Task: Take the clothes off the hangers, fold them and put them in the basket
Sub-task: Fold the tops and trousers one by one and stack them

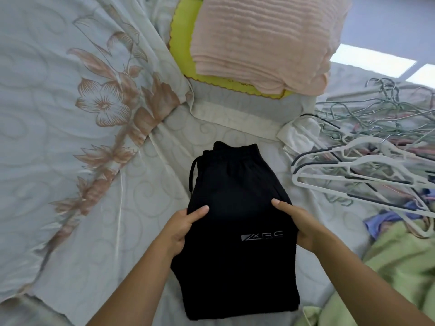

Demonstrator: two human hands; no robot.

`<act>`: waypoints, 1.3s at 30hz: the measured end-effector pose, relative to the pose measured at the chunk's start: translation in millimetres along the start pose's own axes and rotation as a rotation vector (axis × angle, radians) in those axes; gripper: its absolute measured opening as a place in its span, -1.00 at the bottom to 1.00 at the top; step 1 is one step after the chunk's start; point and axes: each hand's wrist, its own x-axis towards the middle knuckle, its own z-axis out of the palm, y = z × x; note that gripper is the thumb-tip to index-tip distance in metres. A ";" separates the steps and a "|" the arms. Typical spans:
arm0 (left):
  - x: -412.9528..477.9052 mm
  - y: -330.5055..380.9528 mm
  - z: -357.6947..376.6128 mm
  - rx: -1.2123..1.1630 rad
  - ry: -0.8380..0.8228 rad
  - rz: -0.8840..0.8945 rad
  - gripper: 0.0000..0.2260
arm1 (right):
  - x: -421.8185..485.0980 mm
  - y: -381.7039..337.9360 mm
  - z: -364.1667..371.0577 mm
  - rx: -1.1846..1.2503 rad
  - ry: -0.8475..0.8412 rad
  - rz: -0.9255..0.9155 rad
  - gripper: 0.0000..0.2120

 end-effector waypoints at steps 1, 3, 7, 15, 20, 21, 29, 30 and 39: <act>-8.2 11.4 4.1 0.007 0.000 0.052 -0.69 | -6.8 -7.8 0.9 0.013 -0.012 -0.038 -0.68; -25.7 41.7 14.4 0.042 0.008 0.178 -0.74 | -21.2 -28.5 3.3 0.041 -0.035 -0.132 -0.71; -71.0 98.4 36.2 0.172 0.030 0.396 -0.84 | -58.5 -65.4 6.7 0.101 -0.087 -0.365 -0.61; -102.3 16.0 30.6 0.323 0.098 0.336 -0.86 | -86.7 23.3 -10.3 -0.061 0.082 -0.475 -0.37; -88.3 -117.5 15.0 0.459 0.113 0.035 -0.77 | -63.6 145.5 -34.5 -0.199 0.195 -0.150 -0.39; -86.8 -130.5 13.0 0.456 0.122 0.007 -0.78 | -60.7 157.7 -35.4 -0.255 0.206 -0.137 -0.42; -66.6 -121.8 12.8 0.679 0.364 0.004 -0.57 | -42.7 152.5 -20.8 -0.541 0.456 -0.181 -0.69; -64.2 -118.3 12.7 0.756 0.464 0.017 -0.47 | -39.5 155.1 -20.6 -0.578 0.516 -0.187 -0.63; -71.0 -84.3 23.6 0.095 0.188 -0.248 -0.47 | -73.8 116.0 -21.6 -0.183 0.221 0.024 -0.71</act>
